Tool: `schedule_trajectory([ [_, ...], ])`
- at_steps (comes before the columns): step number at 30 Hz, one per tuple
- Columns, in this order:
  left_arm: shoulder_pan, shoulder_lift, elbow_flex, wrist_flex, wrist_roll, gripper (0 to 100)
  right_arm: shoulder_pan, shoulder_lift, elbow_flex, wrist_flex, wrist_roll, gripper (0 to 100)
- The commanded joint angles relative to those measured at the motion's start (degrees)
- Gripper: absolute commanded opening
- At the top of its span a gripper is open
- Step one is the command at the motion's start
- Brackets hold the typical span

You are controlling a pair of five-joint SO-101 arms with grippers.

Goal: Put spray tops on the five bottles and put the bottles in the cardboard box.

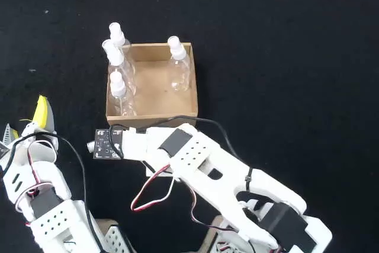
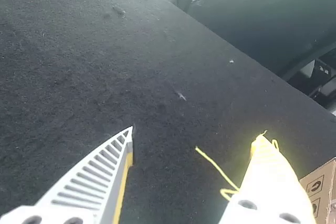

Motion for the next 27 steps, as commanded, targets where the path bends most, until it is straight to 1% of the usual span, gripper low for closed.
schedule_trajectory([
  [1,-0.22,-0.97,0.92,-1.23,0.62,24,0.88,-0.04,-0.4,1.23,0.44,25.1],
  [11,-0.22,-0.97,0.92,-1.32,0.62,24,0.88,-0.4,-1.1,5.01,0.09,25.1],
  [15,-0.22,-0.97,0.92,-1.32,0.62,24,0.97,-3.38,-1.27,6.15,-2.11,25.1],
  [19,-0.22,-0.97,0.92,-1.32,0.62,24,0.97,-7.6,-1.54,9.76,-2.73,25.1],
  [24,-0.22,-0.97,0.92,-1.32,0.62,24,1.41,-9.89,-1.54,10.73,-2.9,25.1],
  [27,-0.22,-0.97,0.92,-1.32,0.62,24,3.34,-9.19,-1.63,10.37,-2.9,25.1],
])
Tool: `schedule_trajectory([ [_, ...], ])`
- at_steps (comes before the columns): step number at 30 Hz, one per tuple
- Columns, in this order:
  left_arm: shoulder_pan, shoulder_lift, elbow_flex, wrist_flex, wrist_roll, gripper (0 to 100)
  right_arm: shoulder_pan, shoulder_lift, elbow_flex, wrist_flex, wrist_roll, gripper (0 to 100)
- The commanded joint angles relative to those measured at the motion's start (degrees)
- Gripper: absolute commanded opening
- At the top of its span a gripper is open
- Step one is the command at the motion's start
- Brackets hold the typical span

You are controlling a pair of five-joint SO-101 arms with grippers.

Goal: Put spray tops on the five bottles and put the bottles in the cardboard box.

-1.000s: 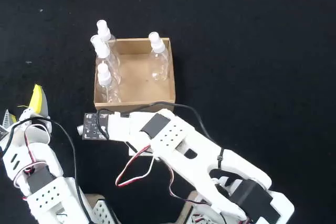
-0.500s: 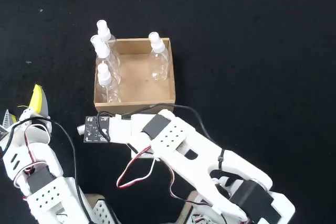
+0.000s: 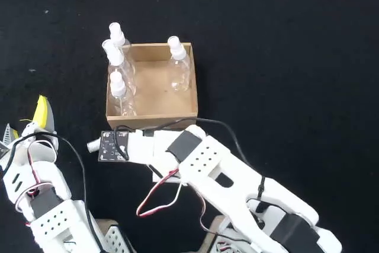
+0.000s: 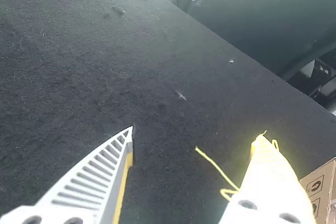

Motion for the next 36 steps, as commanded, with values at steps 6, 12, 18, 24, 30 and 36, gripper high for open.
schedule_trajectory([
  [6,-0.22,-0.97,0.92,-1.41,0.62,24,4.31,0.4,-4.53,0.26,-0.09,29.9],
  [12,-0.22,-0.97,0.92,-1.41,0.62,24,4.31,7.6,-8.13,0.35,0.0,30.0],
  [18,-0.22,-0.97,0.92,-1.41,0.62,24,4.22,10.59,-8.22,-0.18,0.09,30.0],
  [24,-0.22,-0.97,0.92,-1.41,0.62,24,4.31,10.86,-3.56,-8.09,0.09,30.0],
  [30,-0.22,-0.97,0.92,-1.41,0.53,24,4.22,10.86,0.31,-10.55,0.09,30.0],
  [36,-0.22,-0.97,0.92,-1.41,0.53,24,3.43,10.42,0.84,-6.07,0.0,29.9],
])
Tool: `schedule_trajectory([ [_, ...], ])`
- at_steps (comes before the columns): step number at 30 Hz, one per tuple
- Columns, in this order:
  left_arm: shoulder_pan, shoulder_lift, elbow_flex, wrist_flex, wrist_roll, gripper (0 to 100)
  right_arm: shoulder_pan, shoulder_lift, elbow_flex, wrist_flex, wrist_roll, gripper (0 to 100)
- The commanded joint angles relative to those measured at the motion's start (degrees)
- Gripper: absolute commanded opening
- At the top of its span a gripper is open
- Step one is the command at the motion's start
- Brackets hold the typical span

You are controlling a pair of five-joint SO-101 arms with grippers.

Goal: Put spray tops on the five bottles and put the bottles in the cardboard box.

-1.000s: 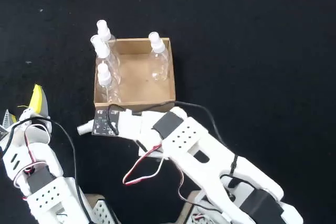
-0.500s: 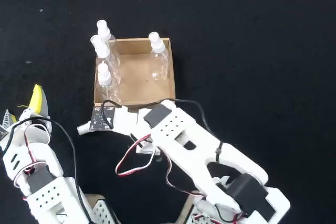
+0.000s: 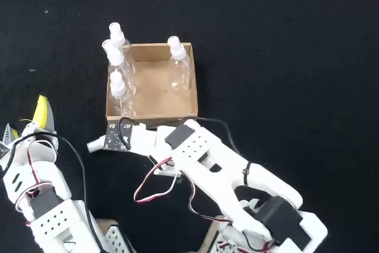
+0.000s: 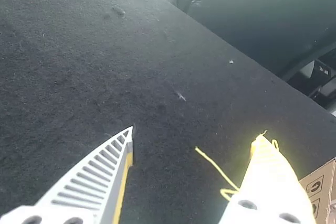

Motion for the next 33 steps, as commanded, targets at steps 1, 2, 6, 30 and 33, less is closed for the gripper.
schedule_trajectory([
  [1,-0.22,-0.97,0.92,-1.23,0.53,24,-0.44,-0.31,-0.22,3.08,-0.26,29.4],
  [2,-0.22,-0.97,0.92,-1.23,0.53,24,-1.05,-0.31,-0.04,3.78,-0.35,28.2],
  [6,-0.22,-0.97,0.92,-1.23,0.53,24,-1.93,-0.4,0.31,5.63,-0.44,25.1],
  [30,-0.22,-0.97,0.92,-1.23,0.53,24,19.78,-20.26,4.97,17.93,-4.31,25.1],
  [33,-0.22,-0.97,0.92,-1.23,0.53,24,17.41,-20.53,3.21,18.37,-4.4,25.2],
])
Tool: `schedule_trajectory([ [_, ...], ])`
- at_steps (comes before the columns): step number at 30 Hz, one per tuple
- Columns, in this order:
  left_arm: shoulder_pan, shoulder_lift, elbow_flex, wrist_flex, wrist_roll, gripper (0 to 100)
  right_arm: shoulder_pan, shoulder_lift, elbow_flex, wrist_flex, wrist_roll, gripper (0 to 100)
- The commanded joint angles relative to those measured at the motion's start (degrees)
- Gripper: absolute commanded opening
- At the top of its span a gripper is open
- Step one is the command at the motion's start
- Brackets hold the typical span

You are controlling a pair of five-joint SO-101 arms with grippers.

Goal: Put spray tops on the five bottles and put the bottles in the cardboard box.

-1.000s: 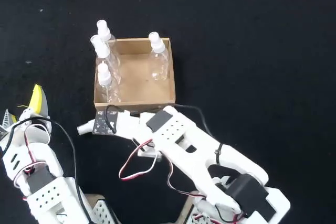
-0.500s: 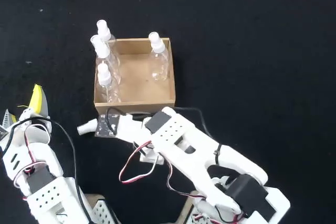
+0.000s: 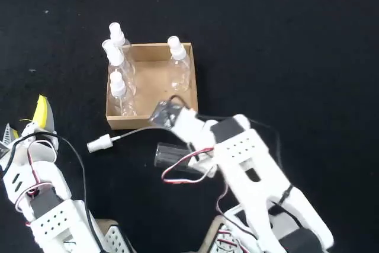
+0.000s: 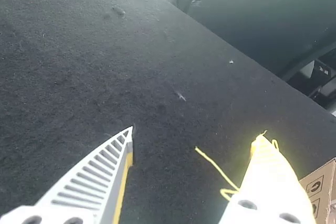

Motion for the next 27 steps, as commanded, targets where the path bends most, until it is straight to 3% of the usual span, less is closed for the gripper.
schedule_trajectory([
  [1,-0.22,-0.97,0.92,-1.23,0.53,24,-2.99,-2.33,-2.95,1.32,-0.26,25.2],
  [6,-0.4,-0.97,0.92,-1.23,0.53,24,-12.66,-1.89,-7.87,4.31,-3.69,30.2],
  [13,-0.31,-0.97,0.92,-1.23,0.53,24,-18.29,-1.89,2.42,-6.77,-4.4,30.8],
  [27,-0.31,-0.97,0.92,-1.23,0.53,24,-18.9,-1.89,15.6,-21.71,-4.04,30.7],
])
